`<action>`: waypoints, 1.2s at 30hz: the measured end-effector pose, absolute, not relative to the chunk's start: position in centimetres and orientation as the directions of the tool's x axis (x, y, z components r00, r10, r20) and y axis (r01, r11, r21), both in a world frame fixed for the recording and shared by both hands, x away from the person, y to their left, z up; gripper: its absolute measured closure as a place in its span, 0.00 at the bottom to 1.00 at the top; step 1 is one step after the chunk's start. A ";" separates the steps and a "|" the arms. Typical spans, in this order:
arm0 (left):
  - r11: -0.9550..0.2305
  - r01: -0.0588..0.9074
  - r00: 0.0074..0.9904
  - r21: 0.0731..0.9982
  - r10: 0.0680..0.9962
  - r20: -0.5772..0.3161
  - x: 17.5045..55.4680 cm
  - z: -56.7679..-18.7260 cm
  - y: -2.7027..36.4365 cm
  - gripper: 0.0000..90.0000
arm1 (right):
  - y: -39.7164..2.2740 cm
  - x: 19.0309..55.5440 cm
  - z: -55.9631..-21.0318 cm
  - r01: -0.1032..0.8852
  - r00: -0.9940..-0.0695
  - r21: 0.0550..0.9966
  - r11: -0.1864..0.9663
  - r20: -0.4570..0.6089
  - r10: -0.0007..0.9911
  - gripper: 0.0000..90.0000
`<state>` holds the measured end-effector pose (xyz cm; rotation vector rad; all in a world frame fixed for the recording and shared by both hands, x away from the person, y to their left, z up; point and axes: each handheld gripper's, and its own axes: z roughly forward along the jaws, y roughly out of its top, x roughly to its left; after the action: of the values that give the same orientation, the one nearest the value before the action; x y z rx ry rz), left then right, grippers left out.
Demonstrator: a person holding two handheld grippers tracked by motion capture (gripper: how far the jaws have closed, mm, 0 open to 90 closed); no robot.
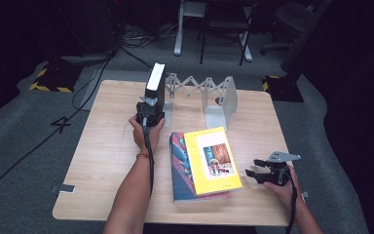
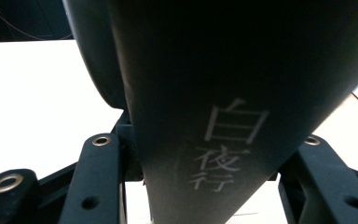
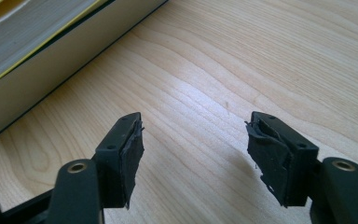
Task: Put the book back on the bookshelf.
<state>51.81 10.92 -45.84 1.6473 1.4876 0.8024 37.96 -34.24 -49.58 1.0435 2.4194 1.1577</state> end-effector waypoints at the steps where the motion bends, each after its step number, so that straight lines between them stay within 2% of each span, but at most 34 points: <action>1: -0.031 0.513 0.123 0.858 0.992 -0.038 51.8 -45.8 10.9 0.56 | -34.2 38.0 -49.6 0.494 -0.707 0.759 0.424 0.068 0.704 0.40; 6: -0.030 0.510 0.139 0.860 0.989 -0.049 51.6 -45.8 11.0 0.55 | -34.2 37.9 -49.6 0.492 -0.711 0.758 0.429 0.065 0.700 0.40; 13: -0.065 0.477 0.220 0.876 0.974 -0.048 49.7 -45.2 12.2 0.52 | -34.2 37.9 -49.5 0.491 -0.710 0.758 0.430 0.063 0.701 0.40; 15: -0.072 0.471 0.223 0.879 0.974 -0.040 49.1 -45.2 12.5 0.48 | -34.1 37.9 -49.5 0.488 -0.714 0.759 0.432 0.062 0.697 0.40; 17: -0.073 0.466 0.247 0.882 0.968 -0.051 48.5 -45.3 12.9 0.49 | -34.0 37.9 -49.5 0.485 -0.717 0.758 0.437 0.059 0.694 0.40; 19: -0.086 0.461 0.266 0.883 0.963 -0.045 48.2 -45.5 13.0 0.54 | -33.9 37.9 -49.5 0.487 -0.716 0.756 0.437 0.059 0.696 0.40; 23: -0.086 0.453 0.240 0.887 0.970 -0.028 48.0 -45.6 12.7 0.58 | -33.8 37.9 -49.6 0.490 -0.716 0.752 0.440 0.059 0.696 0.40; 31: -0.062 0.469 0.187 0.881 0.982 -0.031 48.5 -45.4 12.0 0.58 | -33.8 38.0 -49.7 0.493 -0.718 0.749 0.443 0.062 0.694 0.40; 36: -0.062 0.466 0.194 0.882 0.980 -0.033 48.5 -45.4 12.0 0.58 | -33.8 37.9 -49.6 0.489 -0.719 0.752 0.442 0.060 0.692 0.40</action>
<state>48.51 11.99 -45.42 1.6564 1.3882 0.7960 37.94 -33.83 -49.64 1.0230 2.4394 1.1452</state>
